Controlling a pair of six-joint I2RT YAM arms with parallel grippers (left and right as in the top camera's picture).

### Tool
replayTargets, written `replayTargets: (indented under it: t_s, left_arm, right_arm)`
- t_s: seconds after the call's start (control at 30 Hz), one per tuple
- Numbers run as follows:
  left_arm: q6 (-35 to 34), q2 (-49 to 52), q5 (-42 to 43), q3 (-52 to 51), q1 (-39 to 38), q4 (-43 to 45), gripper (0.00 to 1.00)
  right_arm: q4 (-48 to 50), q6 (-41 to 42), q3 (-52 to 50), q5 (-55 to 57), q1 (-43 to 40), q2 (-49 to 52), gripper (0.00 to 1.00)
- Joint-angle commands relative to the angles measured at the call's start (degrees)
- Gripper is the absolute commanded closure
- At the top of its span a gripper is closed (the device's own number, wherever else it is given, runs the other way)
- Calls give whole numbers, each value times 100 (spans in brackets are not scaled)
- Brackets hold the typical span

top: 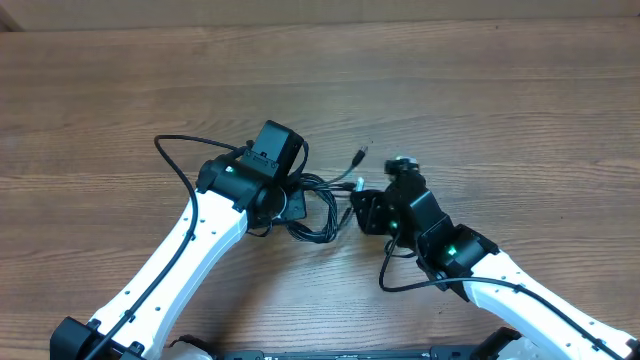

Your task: Untangle cables

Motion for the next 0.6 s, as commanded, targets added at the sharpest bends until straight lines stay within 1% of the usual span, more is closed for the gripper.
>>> replayTargets:
  t_s: [0.0, 0.07, 0.17, 0.23, 0.33, 0.47, 0.57]
  left_arm:
    - [170, -2, 404, 20, -2, 0, 96]
    - [168, -2, 468, 20, -2, 15, 96]
    - [166, -2, 446, 20, -2, 55, 96]
    - [162, -2, 391, 20, -2, 122, 96]
    - [61, -2, 55, 20, -2, 157, 96]
    - [-107, -2, -199, 20, -2, 114, 96]
    - [-334, -2, -208, 20, -2, 127, 96]
  right_arm:
    - [-208, 767, 96, 942, -109, 61, 63]
    - [-387, 872, 96, 951, -138, 105, 63]
    - [-566, 850, 96, 855, -149, 98, 57]
    - [-564, 566, 114, 588, -160, 20, 53]
    - [-699, 103, 247, 74, -160, -289, 48]
    - [-1113, -361, 520, -501, -157, -881, 47]
    - [-1106, -734, 553, -1215, -153, -1355, 48]
